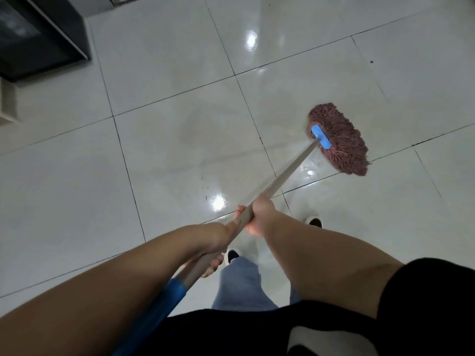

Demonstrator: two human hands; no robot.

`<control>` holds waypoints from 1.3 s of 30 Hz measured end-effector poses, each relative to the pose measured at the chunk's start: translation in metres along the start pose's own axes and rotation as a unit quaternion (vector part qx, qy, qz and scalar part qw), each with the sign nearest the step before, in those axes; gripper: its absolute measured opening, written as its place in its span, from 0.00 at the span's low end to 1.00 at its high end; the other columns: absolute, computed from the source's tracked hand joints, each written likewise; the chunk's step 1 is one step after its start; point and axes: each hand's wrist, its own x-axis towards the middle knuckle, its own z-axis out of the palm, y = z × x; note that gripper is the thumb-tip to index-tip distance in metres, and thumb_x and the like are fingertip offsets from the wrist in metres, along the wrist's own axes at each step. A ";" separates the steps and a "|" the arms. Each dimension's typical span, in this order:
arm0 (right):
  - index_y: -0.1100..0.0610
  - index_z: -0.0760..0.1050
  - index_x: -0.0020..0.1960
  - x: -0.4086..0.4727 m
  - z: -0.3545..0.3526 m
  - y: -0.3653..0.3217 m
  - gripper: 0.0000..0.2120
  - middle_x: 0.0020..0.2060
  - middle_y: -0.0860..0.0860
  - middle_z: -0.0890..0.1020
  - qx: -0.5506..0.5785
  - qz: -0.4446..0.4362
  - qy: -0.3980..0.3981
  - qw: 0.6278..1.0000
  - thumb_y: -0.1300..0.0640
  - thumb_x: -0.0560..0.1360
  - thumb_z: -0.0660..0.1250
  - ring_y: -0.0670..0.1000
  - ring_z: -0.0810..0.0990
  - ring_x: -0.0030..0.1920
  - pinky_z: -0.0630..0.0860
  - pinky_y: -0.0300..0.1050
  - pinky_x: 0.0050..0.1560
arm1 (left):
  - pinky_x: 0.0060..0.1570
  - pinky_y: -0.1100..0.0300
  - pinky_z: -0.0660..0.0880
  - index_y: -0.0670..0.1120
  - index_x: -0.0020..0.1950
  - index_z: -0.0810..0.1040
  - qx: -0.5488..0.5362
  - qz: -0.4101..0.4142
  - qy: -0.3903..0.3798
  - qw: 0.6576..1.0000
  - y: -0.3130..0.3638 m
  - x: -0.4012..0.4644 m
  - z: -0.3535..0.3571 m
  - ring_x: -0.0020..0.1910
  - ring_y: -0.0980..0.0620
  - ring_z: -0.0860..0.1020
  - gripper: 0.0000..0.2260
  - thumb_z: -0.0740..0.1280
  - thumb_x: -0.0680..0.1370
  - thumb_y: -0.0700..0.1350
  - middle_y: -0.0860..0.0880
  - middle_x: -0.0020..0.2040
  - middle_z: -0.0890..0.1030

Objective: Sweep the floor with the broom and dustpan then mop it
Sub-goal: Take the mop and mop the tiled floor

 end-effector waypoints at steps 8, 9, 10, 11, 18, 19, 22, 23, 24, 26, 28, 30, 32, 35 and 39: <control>0.60 0.63 0.53 0.029 -0.048 -0.173 0.15 0.29 0.57 0.73 0.015 -0.008 0.009 1.000 0.47 0.81 0.52 0.53 0.72 0.28 0.70 0.45 0.27 | 0.22 0.71 0.63 0.43 0.38 0.65 0.024 0.001 0.006 1.000 0.177 0.000 0.026 0.18 0.54 0.63 0.26 0.50 0.76 0.67 0.49 0.20 0.66; 0.60 0.63 0.54 0.033 -0.057 -0.199 0.15 0.30 0.57 0.73 0.020 -0.005 0.009 1.000 0.47 0.81 0.52 0.52 0.71 0.28 0.70 0.45 0.27 | 0.22 0.71 0.63 0.43 0.39 0.66 0.022 0.001 0.009 1.000 0.205 0.000 0.032 0.18 0.54 0.64 0.27 0.50 0.75 0.68 0.49 0.20 0.66; 0.60 0.64 0.54 0.037 -0.067 -0.227 0.16 0.30 0.57 0.73 0.021 -0.003 0.008 1.000 0.46 0.81 0.52 0.52 0.71 0.28 0.70 0.44 0.26 | 0.22 0.71 0.63 0.43 0.38 0.66 0.020 0.001 0.010 1.000 0.234 0.000 0.039 0.18 0.54 0.64 0.27 0.51 0.75 0.68 0.49 0.20 0.66; 0.61 0.64 0.53 0.040 -0.077 -0.256 0.17 0.30 0.57 0.73 0.022 -0.004 0.008 1.000 0.46 0.81 0.52 0.51 0.71 0.27 0.70 0.45 0.26 | 0.23 0.71 0.62 0.43 0.37 0.65 0.017 -0.002 0.011 1.000 0.264 0.001 0.046 0.18 0.54 0.63 0.25 0.52 0.77 0.65 0.49 0.19 0.66; 0.59 0.62 0.40 0.052 -0.138 -0.440 0.15 0.30 0.55 0.69 0.022 -0.036 0.028 0.999 0.51 0.81 0.50 0.50 0.67 0.26 0.68 0.42 0.26 | 0.23 0.71 0.62 0.41 0.40 0.68 -0.005 0.028 -0.011 1.000 0.457 -0.024 0.086 0.21 0.54 0.63 0.33 0.48 0.73 0.72 0.48 0.25 0.66; 0.58 0.61 0.39 0.054 -0.141 -0.465 0.15 0.29 0.54 0.67 0.009 -0.043 0.035 0.998 0.52 0.81 0.49 0.50 0.66 0.26 0.67 0.42 0.26 | 0.23 0.70 0.62 0.41 0.41 0.69 -0.013 0.043 -0.011 0.999 0.482 -0.027 0.088 0.22 0.54 0.63 0.33 0.48 0.73 0.72 0.48 0.27 0.66; 0.59 0.60 0.39 0.059 -0.141 -0.531 0.15 0.28 0.53 0.67 0.001 -0.053 0.050 0.997 0.52 0.81 0.48 0.49 0.64 0.25 0.66 0.41 0.26 | 0.23 0.68 0.60 0.42 0.39 0.67 -0.040 0.056 -0.017 0.997 0.545 -0.035 0.081 0.22 0.55 0.61 0.29 0.52 0.75 0.69 0.49 0.27 0.65; 0.59 0.61 0.40 0.062 -0.138 -0.551 0.14 0.28 0.54 0.67 0.002 -0.052 0.049 0.997 0.52 0.81 0.48 0.49 0.64 0.25 0.66 0.41 0.26 | 0.23 0.69 0.59 0.42 0.39 0.67 -0.034 0.055 -0.019 0.998 0.564 -0.036 0.074 0.22 0.55 0.61 0.29 0.51 0.75 0.69 0.49 0.27 0.65; 0.59 0.62 0.43 0.067 -0.133 -0.569 0.13 0.28 0.54 0.67 0.001 -0.051 0.046 0.998 0.53 0.81 0.48 0.49 0.65 0.25 0.66 0.41 0.26 | 0.23 0.69 0.59 0.42 0.39 0.67 -0.025 0.055 -0.021 0.998 0.583 -0.035 0.067 0.22 0.55 0.61 0.28 0.51 0.76 0.68 0.49 0.27 0.64; 0.59 0.62 0.50 0.074 -0.124 -0.605 0.09 0.28 0.54 0.68 -0.003 -0.054 0.042 0.998 0.54 0.80 0.48 0.49 0.65 0.25 0.66 0.40 0.26 | 0.21 0.70 0.60 0.43 0.38 0.67 -0.018 0.059 -0.027 0.998 0.619 -0.032 0.052 0.18 0.55 0.62 0.28 0.50 0.76 0.68 0.49 0.27 0.64; 0.60 0.61 0.53 0.079 -0.119 -0.638 0.08 0.28 0.54 0.68 -0.004 -0.071 0.057 0.996 0.56 0.80 0.47 0.49 0.66 0.25 0.68 0.37 0.23 | 0.18 0.74 0.59 0.44 0.36 0.65 -0.023 0.063 -0.037 0.997 0.649 -0.031 0.041 0.13 0.56 0.61 0.29 0.50 0.75 0.70 0.50 0.26 0.64; 0.60 0.61 0.53 0.083 -0.115 -0.668 0.09 0.28 0.54 0.68 0.004 -0.081 0.067 0.994 0.56 0.81 0.47 0.49 0.67 0.24 0.67 0.32 0.19 | 0.17 0.75 0.60 0.44 0.35 0.65 -0.026 0.062 -0.048 0.997 0.679 -0.031 0.029 0.11 0.56 0.60 0.29 0.51 0.73 0.71 0.50 0.26 0.65; 0.60 0.62 0.49 0.092 -0.109 -0.694 0.10 0.28 0.53 0.67 0.019 -0.078 0.071 0.994 0.56 0.81 0.47 0.48 0.67 0.19 0.68 0.31 0.18 | 0.18 0.74 0.61 0.44 0.35 0.65 -0.038 0.053 -0.054 0.996 0.706 -0.027 0.019 0.11 0.56 0.60 0.30 0.53 0.72 0.71 0.50 0.25 0.65; 0.60 0.63 0.41 0.102 -0.098 -0.722 0.13 0.28 0.53 0.67 0.034 -0.068 0.086 0.993 0.56 0.80 0.47 0.47 0.65 0.11 0.70 0.31 0.20 | 0.19 0.74 0.61 0.43 0.37 0.66 -0.042 0.043 -0.041 0.997 0.732 -0.016 0.004 0.11 0.56 0.60 0.30 0.54 0.72 0.72 0.50 0.25 0.66; 0.61 0.63 0.45 0.112 -0.076 -0.735 0.12 0.29 0.54 0.68 0.052 -0.062 0.080 0.994 0.55 0.81 0.48 0.47 0.65 0.11 0.69 0.31 0.20 | 0.18 0.75 0.60 0.43 0.36 0.66 -0.013 0.039 -0.025 0.999 0.745 -0.001 -0.022 0.10 0.56 0.60 0.28 0.54 0.74 0.69 0.49 0.20 0.66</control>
